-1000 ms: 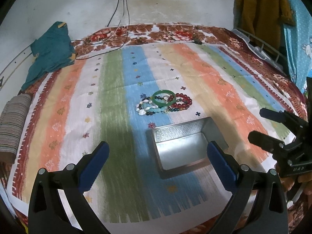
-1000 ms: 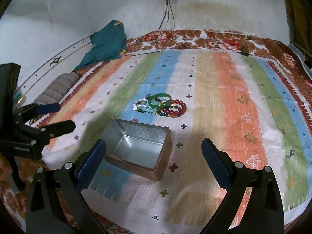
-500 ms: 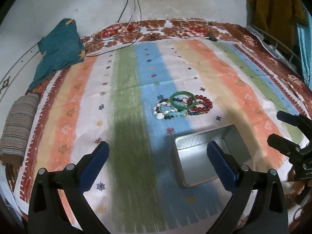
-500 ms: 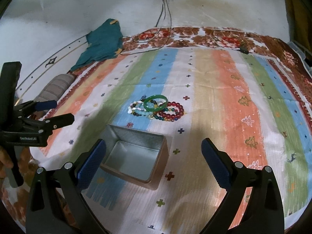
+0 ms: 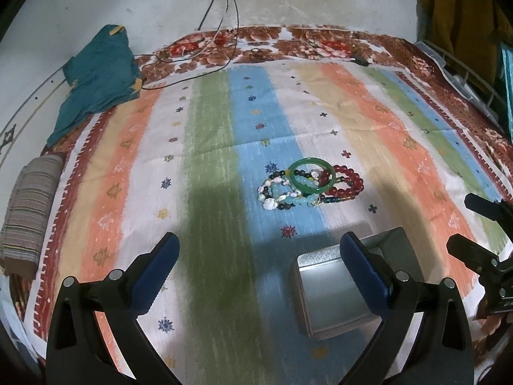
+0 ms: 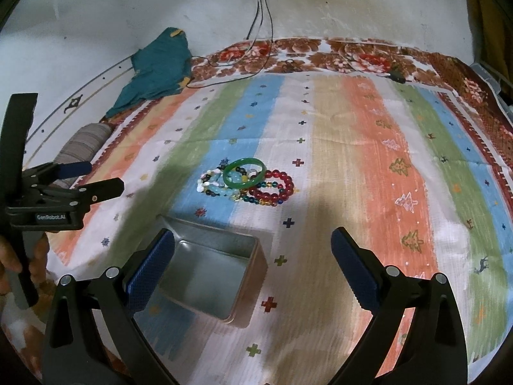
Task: Organize jewelry
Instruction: 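Lower both open grippers over the bracelet pile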
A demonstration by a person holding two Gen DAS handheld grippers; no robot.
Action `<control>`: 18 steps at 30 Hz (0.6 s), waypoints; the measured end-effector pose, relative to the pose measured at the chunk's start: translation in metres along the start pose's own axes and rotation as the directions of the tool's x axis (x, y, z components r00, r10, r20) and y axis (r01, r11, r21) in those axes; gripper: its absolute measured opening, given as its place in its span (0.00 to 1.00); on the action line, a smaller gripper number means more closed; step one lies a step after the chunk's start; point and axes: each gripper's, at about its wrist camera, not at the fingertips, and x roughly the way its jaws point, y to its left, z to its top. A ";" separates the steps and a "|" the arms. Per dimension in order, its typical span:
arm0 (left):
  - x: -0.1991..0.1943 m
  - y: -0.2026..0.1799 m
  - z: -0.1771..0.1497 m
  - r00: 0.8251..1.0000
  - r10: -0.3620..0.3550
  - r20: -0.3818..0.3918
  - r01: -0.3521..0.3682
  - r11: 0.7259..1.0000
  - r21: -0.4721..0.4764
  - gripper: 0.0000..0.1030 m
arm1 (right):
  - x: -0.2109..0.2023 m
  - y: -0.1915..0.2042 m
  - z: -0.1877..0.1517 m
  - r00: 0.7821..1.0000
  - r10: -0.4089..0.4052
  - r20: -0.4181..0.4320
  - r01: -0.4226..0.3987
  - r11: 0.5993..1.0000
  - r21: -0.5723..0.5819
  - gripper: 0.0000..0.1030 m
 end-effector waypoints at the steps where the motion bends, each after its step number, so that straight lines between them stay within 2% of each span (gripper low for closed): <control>1: 0.001 0.000 0.001 1.000 0.001 -0.001 -0.001 1.000 0.001 0.95 | 0.001 0.000 0.001 1.000 -0.002 -0.001 0.002 1.000 0.001 0.96; 18: 0.046 -0.002 0.028 0.999 -0.014 -0.049 0.013 0.999 -0.031 0.95 | 0.028 -0.012 0.017 0.999 -0.045 -0.030 0.046 0.999 0.014 0.96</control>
